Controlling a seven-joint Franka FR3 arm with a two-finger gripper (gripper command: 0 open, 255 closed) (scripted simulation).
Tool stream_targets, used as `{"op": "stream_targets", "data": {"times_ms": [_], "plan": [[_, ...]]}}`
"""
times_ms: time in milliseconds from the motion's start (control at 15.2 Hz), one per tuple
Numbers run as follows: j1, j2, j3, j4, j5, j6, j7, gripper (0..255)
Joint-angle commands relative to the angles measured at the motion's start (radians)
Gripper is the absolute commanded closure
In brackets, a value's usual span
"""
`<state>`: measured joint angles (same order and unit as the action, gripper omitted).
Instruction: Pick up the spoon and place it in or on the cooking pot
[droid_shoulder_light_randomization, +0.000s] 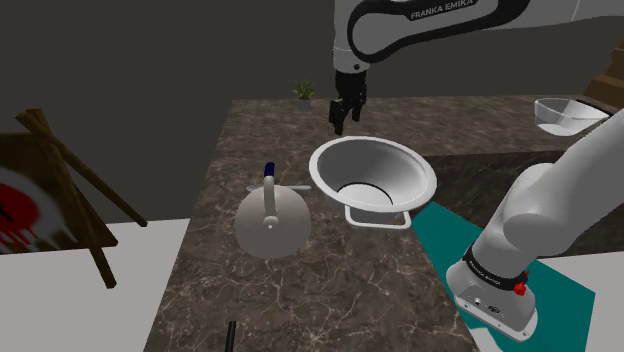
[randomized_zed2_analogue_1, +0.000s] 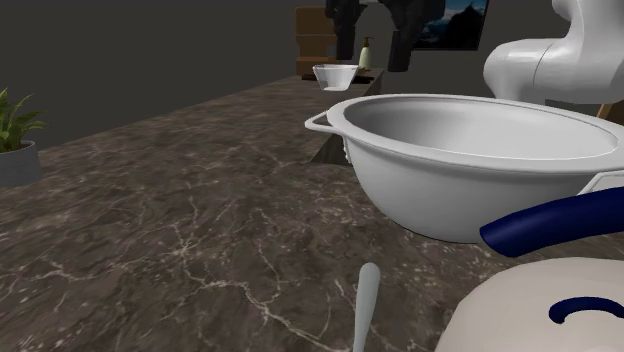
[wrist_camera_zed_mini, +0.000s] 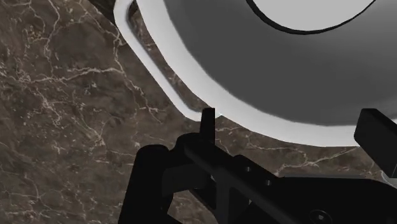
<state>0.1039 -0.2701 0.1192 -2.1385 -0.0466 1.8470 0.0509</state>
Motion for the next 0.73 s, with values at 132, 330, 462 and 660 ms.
{"op": "stream_targets", "data": {"times_ms": [132, 330, 462, 660], "plan": [[0.03, 0.149, 0.038, 0.095, -0.034, 0.015, -0.034, 0], [0.054, 0.259, 0.068, 0.171, -0.067, 0.019, -0.053, 0], [0.072, 0.331, 0.086, 0.223, -0.091, 0.017, -0.065, 0], [0.103, 0.438, 0.11, 0.304, -0.13, 0.01, -0.083, 0]]}}
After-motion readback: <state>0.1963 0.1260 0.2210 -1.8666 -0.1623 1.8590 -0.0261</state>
